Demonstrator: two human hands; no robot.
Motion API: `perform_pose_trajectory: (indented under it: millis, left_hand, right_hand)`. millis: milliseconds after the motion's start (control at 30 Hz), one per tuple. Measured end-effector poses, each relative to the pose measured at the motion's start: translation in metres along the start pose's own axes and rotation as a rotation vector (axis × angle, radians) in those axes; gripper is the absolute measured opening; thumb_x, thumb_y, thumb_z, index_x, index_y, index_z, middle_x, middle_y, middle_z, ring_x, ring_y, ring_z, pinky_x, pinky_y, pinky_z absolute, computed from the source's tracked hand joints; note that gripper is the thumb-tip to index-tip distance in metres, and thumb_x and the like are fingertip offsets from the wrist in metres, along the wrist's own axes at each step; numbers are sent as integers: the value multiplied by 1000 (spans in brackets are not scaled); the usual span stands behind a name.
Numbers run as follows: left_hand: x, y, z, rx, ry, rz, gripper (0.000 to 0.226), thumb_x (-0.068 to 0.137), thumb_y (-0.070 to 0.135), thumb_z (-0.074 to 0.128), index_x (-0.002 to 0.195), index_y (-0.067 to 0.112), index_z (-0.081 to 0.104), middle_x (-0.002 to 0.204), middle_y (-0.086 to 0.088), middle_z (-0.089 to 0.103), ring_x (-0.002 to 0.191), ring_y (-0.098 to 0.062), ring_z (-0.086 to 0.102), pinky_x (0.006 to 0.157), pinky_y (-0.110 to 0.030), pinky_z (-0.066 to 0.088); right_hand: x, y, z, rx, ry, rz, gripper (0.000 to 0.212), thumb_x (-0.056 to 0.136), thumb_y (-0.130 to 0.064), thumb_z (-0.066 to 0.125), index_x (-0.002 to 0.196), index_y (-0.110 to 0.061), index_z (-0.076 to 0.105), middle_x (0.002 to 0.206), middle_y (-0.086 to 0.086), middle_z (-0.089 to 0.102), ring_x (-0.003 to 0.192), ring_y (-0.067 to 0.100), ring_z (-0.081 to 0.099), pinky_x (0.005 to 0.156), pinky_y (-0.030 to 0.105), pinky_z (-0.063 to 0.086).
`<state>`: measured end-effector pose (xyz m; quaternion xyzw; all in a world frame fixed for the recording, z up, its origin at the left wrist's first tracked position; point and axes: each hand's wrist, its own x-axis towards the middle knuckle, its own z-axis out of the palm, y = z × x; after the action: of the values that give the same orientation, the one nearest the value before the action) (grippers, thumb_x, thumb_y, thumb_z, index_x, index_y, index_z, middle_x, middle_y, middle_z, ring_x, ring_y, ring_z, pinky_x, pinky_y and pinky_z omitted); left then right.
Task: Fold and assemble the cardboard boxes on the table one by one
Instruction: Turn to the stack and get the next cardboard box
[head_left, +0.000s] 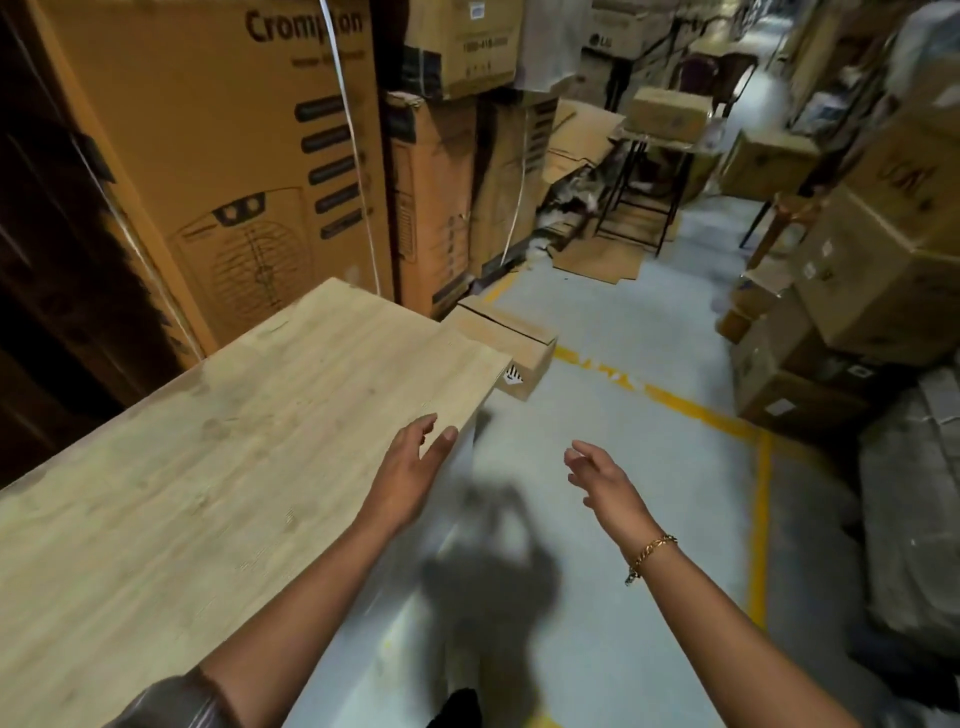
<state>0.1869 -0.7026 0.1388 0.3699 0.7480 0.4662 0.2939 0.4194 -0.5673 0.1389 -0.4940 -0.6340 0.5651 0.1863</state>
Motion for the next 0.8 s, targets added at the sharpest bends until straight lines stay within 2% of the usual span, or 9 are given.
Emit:
perform_pose_trajectory:
  millis: [67, 167, 233, 400, 500, 600, 667, 733, 800]
  left_hand:
    - [53, 6, 22, -35, -48, -49, 56, 96, 61, 55, 138, 25, 55, 132, 6, 60, 123, -16, 57, 99, -31, 42]
    - [128, 23, 52, -66, -136, -87, 68, 76, 79, 53, 129, 36, 55, 115, 14, 66, 111, -16, 65, 99, -36, 47]
    - [178, 33, 74, -68, -161, -88, 70, 71, 84, 49, 126, 40, 55, 114, 13, 65, 108, -14, 66, 97, -35, 48]
    - [285, 66, 129, -70, -198, -127, 67, 71, 79, 55, 126, 40, 57, 108, 13, 66, 102, -11, 66, 89, -32, 50]
    - [352, 76, 165, -66, -209, -158, 38, 91, 54, 65, 123, 35, 57, 99, 6, 69, 90, -6, 67, 75, -25, 48]
    - [419, 76, 206, -97, -183, -215, 25, 99, 32, 65, 122, 25, 58, 90, -1, 64, 71, 0, 63, 62, -16, 43]
    - [463, 82, 232, -127, -146, -267, 35, 93, 37, 70, 121, 18, 60, 83, -1, 59, 69, -7, 61, 59, -18, 41]
    - [501, 88, 259, -172, -67, -340, 42, 80, 48, 68, 114, 24, 63, 88, -9, 63, 77, -17, 61, 63, -25, 42]
    - [536, 96, 283, -197, -24, -370, 25, 86, 44, 70, 106, 31, 63, 98, -15, 65, 79, -18, 62, 65, -25, 43]
  right_hand:
    - [44, -9, -19, 6, -26, 32, 50, 83, -60, 61, 126, -34, 57, 125, -5, 66, 107, 9, 66, 85, 30, 47]
    - [112, -19, -50, -20, -40, 62, 31, 100, -39, 57, 129, -29, 56, 122, -4, 68, 106, 11, 67, 78, 27, 47]
    - [155, -27, -73, -17, -24, 70, 31, 100, -37, 57, 130, -28, 56, 120, -4, 68, 106, 11, 67, 78, 27, 47]
    - [256, -44, -134, -3, -28, 101, 32, 98, -41, 59, 128, -30, 58, 119, -7, 68, 107, 11, 67, 85, 31, 48]
    - [331, -45, -173, -26, -43, 123, 29, 96, -42, 61, 123, -31, 61, 117, -7, 70, 105, 11, 68, 83, 31, 49]
    - [415, -46, -214, -37, -103, 140, 14, 100, -26, 58, 111, -22, 66, 112, 1, 73, 96, 13, 69, 69, 16, 49]
    - [470, -53, -241, -47, -146, 143, 17, 95, -30, 63, 106, -18, 67, 105, 4, 74, 86, 12, 68, 60, 14, 45]
    - [521, -60, -266, -71, -191, 162, 32, 82, -42, 63, 104, -19, 67, 99, 2, 73, 78, 11, 66, 59, 23, 39]
    - [573, -64, -286, -95, -248, 174, 23, 89, -38, 65, 103, -20, 66, 100, 5, 71, 77, 15, 65, 58, 24, 37]
